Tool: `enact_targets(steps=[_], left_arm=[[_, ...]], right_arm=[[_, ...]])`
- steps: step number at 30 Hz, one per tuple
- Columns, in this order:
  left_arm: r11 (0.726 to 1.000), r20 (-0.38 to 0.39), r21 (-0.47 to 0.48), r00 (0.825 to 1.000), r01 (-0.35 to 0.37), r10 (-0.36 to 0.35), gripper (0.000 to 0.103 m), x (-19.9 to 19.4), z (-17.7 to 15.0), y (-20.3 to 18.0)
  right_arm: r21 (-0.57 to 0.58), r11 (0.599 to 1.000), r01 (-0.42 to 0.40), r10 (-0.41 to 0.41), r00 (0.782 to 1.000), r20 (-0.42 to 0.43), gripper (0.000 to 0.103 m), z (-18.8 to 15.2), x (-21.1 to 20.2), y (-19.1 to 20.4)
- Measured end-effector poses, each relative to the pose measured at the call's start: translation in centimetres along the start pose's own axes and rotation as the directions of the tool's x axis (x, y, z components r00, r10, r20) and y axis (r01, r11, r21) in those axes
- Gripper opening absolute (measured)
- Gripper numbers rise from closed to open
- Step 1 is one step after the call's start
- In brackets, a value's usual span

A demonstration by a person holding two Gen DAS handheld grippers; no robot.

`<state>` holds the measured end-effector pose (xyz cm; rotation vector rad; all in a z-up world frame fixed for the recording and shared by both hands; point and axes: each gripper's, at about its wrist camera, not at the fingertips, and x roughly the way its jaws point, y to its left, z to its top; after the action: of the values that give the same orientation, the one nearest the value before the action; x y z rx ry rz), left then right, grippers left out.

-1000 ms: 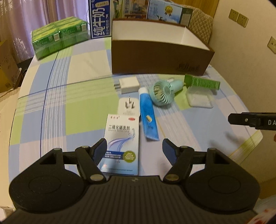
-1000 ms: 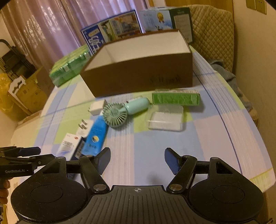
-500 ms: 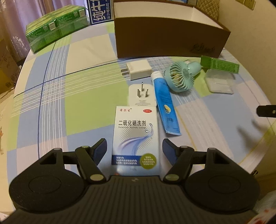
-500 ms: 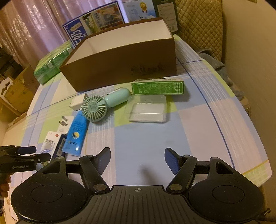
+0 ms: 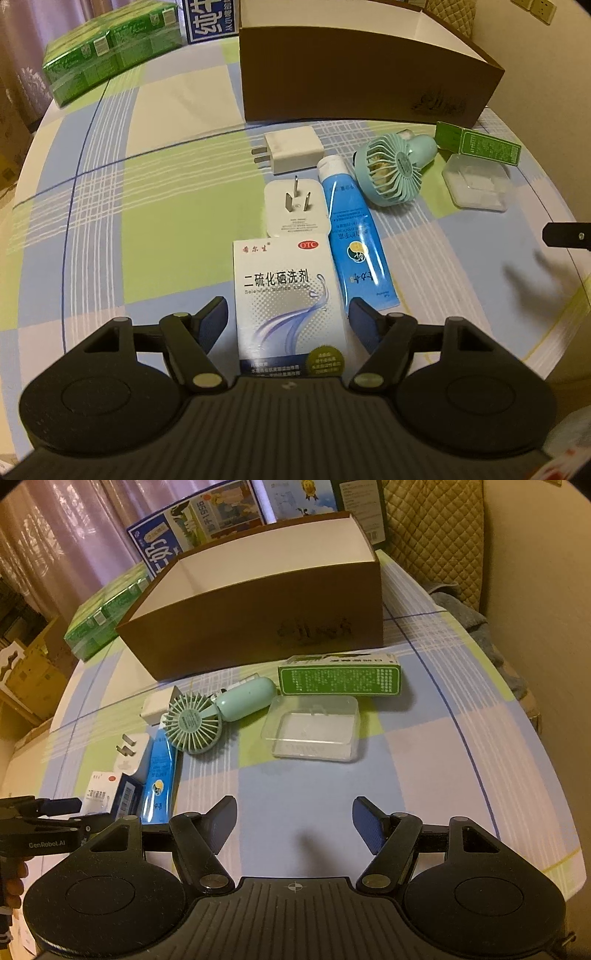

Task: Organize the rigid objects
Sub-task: 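Grasp the white medicine box with the left tool while the right tool grasps the clear container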

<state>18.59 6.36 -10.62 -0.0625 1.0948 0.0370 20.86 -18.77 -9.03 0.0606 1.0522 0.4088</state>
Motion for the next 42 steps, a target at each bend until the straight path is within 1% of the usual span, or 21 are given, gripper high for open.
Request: enact_targets(steps=[3, 5, 6, 7, 9, 12, 16, 18, 19, 20, 26, 29, 36, 42], left_arm=[[1.000, -0.007, -0.008, 1.000, 0.007, -0.007, 0.069, 0.3, 0.1, -0.3], [1.000, -0.019, -0.008, 1.000, -0.009, 0.009, 0.069, 0.7, 0.2, -0.4], [1.000, -0.024, -0.011, 1.000, -0.015, 0.015, 0.068, 1.0, 0.2, -0.4], [1.000, -0.025, -0.016, 1.000, -0.016, 0.016, 0.064, 1.1, 0.2, -0.3], [1.000, -0.029, -0.027, 1.000, -0.012, 0.012, 0.063, 1.2, 0.2, -0.1], [1.000, -0.013, -0.029, 1.000, -0.010, 0.009, 0.061, 0.8, 0.0, 0.0], [0.997, 0.006, -0.067, 1.000, -0.024, 0.024, 0.061, -0.1, -0.2, 0.5], [0.996, 0.015, -0.084, 0.999, -0.028, 0.029, 0.061, -0.7, -0.3, 0.9], [0.995, 0.020, -0.091, 0.999, -0.032, 0.034, 0.061, -1.0, -0.2, 1.1], [0.995, 0.025, -0.097, 0.999, -0.037, 0.040, 0.061, -1.2, -0.2, 1.3], [0.985, 0.046, -0.153, 0.995, -0.076, 0.084, 0.061, -1.9, 0.5, 2.9], [0.981, 0.049, -0.169, 0.993, -0.094, 0.104, 0.061, -1.8, 1.0, 3.6], [0.974, 0.055, -0.192, 0.990, -0.117, 0.129, 0.061, -1.6, 2.0, 4.7], [0.974, 0.046, -0.193, 0.991, -0.116, 0.128, 0.061, -1.1, 2.6, 4.8]], right_arm=[[-0.003, 1.000, 0.001, -0.001, 1.000, -0.007, 0.066, 0.4, 0.5, -0.1], [-0.003, 1.000, 0.003, -0.003, 1.000, -0.013, 0.066, 0.6, 0.8, -0.2], [-0.003, 1.000, 0.003, -0.003, 1.000, -0.015, 0.066, 0.6, 0.9, -0.2], [-0.003, 1.000, 0.003, -0.003, 1.000, -0.017, 0.066, 0.7, 1.0, -0.3], [-0.001, 1.000, 0.004, -0.004, 1.000, -0.022, 0.066, 0.9, 1.3, -0.5], [0.007, 1.000, 0.006, -0.005, 1.000, -0.031, 0.066, 1.1, 1.8, -0.8], [0.033, 0.999, 0.001, 0.001, 0.999, -0.038, 0.067, 1.6, 2.9, -1.3], [0.042, 0.999, -0.002, 0.003, 0.999, -0.039, 0.068, 2.0, 3.5, -1.3], [0.042, 0.999, -0.001, 0.003, 0.999, -0.041, 0.071, 2.2, 3.8, -1.3], [0.040, 0.999, 0.004, -0.002, 0.999, -0.043, 0.074, 2.4, 4.1, -1.2], [0.009, 0.999, 0.045, -0.044, 0.999, -0.028, 0.084, 4.0, 6.0, -0.6], [-0.001, 0.998, 0.058, -0.058, 0.998, -0.031, 0.087, 4.6, 7.0, -0.4], [-0.022, 0.993, 0.112, -0.113, 0.992, -0.057, 0.089, 5.4, 9.3, 0.4], [-0.025, 0.989, 0.144, -0.145, 0.987, -0.076, 0.089, 5.8, 10.6, 0.4]])
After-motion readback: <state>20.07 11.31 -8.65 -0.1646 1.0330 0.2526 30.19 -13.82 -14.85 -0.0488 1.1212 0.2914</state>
